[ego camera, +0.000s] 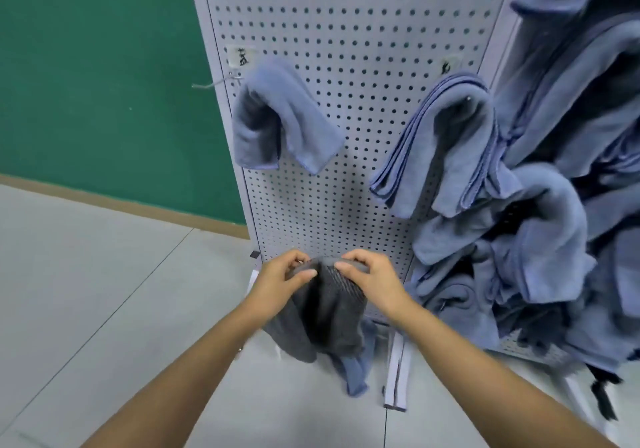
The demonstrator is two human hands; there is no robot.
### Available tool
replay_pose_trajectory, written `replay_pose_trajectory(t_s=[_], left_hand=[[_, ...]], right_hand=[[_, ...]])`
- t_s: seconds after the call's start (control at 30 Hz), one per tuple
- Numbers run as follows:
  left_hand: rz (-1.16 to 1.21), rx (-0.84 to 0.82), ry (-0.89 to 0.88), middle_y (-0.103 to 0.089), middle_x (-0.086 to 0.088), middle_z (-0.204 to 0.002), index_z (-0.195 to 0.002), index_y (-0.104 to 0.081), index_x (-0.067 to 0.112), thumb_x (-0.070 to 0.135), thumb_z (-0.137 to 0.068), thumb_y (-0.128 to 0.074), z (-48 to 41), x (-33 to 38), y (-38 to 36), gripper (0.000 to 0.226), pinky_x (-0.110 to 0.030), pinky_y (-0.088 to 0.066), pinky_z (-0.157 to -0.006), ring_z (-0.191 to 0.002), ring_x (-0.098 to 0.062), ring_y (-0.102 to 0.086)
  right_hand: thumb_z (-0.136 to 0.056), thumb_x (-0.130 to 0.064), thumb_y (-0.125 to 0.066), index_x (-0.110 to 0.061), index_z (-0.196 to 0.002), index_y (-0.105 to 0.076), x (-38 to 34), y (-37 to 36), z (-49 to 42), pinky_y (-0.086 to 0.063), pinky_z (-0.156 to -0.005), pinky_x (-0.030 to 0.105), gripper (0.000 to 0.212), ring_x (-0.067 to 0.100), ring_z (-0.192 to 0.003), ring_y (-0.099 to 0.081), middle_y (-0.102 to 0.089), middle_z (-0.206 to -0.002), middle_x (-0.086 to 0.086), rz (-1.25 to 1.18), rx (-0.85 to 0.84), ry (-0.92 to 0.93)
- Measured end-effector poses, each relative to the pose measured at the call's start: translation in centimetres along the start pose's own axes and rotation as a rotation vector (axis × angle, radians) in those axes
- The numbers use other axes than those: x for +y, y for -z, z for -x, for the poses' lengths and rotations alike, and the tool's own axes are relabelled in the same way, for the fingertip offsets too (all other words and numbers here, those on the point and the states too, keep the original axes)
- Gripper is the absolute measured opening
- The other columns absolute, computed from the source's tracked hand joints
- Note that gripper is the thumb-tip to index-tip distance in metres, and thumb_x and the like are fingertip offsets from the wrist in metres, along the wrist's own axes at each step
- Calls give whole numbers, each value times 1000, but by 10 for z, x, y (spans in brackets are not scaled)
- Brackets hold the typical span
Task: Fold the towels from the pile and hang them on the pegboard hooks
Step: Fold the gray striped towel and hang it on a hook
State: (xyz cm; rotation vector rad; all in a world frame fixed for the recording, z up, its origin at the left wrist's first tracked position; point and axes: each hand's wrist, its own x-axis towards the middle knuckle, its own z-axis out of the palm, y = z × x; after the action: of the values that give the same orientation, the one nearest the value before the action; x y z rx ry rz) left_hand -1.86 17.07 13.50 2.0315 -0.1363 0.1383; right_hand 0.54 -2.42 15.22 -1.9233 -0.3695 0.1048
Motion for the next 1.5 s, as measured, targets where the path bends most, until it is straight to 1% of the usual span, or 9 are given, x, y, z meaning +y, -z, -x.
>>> replay_pose_trajectory(t_s=[0.13,0.4,0.53,0.67,0.73,0.9,1.0,1.2,1.5], left_hand=[[-233,-147,-24,-56,8,-70,-71,-54,28,19,-76,-79,14,65,21,27,-21,-39,-62,-66,-6,-52],[-394,-67,-91,-32,8,-41,-48,-31,24,24,-74,-80,73,150,41,56,-21,-20,-46,-43,-5,-30],[-525,-17,-108,-25,3,-51,-52,-27,18,30,-76,-78,87,176,50,58,-28,-15,-50,-50,-13,-23],[-183,110,-115,-42,1,-55,-56,-47,10,26,-83,-73,91,217,57,40,-25,-31,-54,-54,-12,-39],[88,106,-101,-63,0,-69,-80,-67,8,21,-87,-67,92,243,60,15,-23,-47,-61,-64,-11,-59],[-73,-57,171,-66,-9,-78,-80,-65,6,12,-85,-69,84,229,48,8,-31,-53,-66,-74,-22,-62],[-127,81,343,-49,-4,-57,-55,-47,14,24,-72,-82,84,192,32,40,-29,-40,-56,-59,-17,-48],[563,88,658,-68,-8,-66,-81,-61,-1,2,-87,-64,80,156,-4,7,-27,-52,-67,-71,-20,-60],[176,-204,309,-70,-7,-89,-106,-65,14,9,-85,-68,75,199,-38,22,-30,-48,-83,-82,-15,-63]], right_hand=[[-89,-15,-66,-17,-78,-65,-82,49,20,-41,-68,11,11,-8,-67,-54,-62,-74,-13,88,103,185],[-89,-15,-66,-13,-87,-67,-151,141,100,-42,-70,4,4,-6,-75,-57,-64,-82,-4,187,297,287],[-90,-17,-65,-15,-88,-70,-158,182,130,-48,-77,18,5,4,-79,-61,-66,-82,-4,217,395,286],[-90,-16,-64,-15,-89,-68,-171,207,150,-47,-72,8,4,-1,-78,-60,-66,-83,-6,93,518,318],[-92,-17,-61,-15,-91,-68,-177,218,155,-48,-70,9,7,-2,-76,-61,-67,-85,-6,-52,563,306],[-92,-15,-62,-10,-98,-70,-141,223,153,-46,-78,24,11,14,-90,-62,-68,-94,3,48,479,118],[-87,-16,-68,-6,-93,-71,-106,216,160,-44,-65,10,12,6,-78,-59,-66,-85,-2,157,512,30],[-82,-21,-74,-4,-78,-63,-51,204,157,-43,-65,27,21,19,-77,-57,-63,-79,9,188,482,-187],[-91,-14,-63,-4,-104,-64,-84,177,159,-47,-54,12,16,11,-67,-54,-60,-79,11,-18,102,-128]])
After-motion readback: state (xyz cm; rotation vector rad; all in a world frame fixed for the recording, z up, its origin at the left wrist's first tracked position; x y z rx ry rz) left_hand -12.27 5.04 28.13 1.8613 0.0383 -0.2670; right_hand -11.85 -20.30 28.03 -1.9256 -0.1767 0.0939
